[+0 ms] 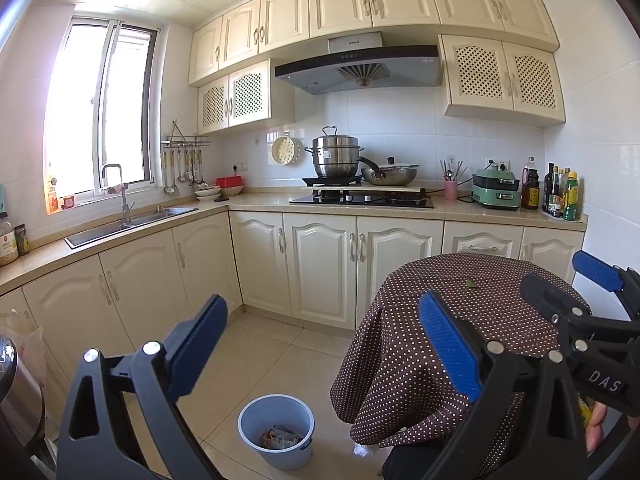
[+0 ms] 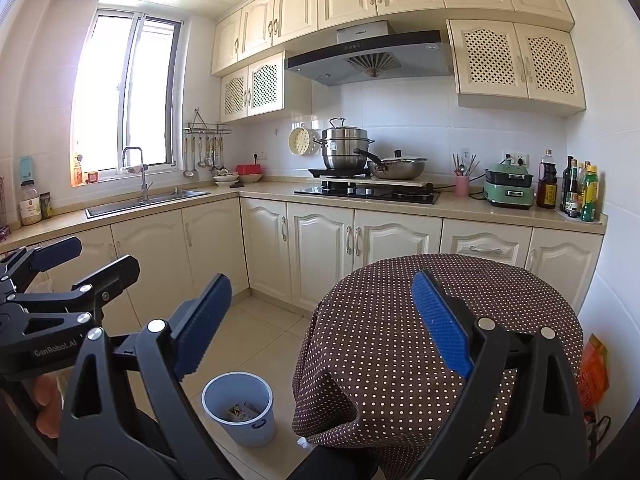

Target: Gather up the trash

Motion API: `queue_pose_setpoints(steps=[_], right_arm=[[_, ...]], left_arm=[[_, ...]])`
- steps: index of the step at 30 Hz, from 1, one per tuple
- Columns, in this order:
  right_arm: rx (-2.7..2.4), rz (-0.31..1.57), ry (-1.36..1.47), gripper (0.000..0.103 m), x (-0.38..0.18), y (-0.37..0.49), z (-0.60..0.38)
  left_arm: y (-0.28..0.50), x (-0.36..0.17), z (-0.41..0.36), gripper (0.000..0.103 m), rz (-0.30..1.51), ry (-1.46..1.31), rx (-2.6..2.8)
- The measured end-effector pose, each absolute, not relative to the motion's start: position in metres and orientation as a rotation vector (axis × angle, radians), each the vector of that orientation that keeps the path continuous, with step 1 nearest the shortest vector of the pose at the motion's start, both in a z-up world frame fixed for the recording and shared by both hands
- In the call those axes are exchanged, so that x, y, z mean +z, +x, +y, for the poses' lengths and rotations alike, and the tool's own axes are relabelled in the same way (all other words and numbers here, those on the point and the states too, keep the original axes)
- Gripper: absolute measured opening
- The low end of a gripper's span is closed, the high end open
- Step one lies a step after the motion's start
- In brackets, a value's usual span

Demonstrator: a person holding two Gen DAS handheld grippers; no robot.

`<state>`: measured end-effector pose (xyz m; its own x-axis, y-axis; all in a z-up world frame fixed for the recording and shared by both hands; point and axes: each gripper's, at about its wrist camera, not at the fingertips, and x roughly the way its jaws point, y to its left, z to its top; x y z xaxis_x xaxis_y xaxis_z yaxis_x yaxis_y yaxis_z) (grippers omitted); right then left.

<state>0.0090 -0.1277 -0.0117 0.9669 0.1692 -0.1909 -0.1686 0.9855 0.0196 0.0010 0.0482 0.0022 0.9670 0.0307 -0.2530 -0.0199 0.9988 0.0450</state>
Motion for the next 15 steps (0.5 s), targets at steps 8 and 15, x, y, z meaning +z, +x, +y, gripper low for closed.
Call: queue_pose_setpoints(steps=[8, 15], right_arm=[[0.164, 0.215, 0.012, 0.090, -0.017, 0.019, -0.130], [0.114, 0.263, 0.020, 0.090, -0.034, 0.041, -0.149]], left_arm=[[0.009, -0.003, 0.049, 0.095, 0.278, 0.047, 0.023], [0.033, -0.021, 0.050, 0.095, 0.347, 0.054, 0.038]])
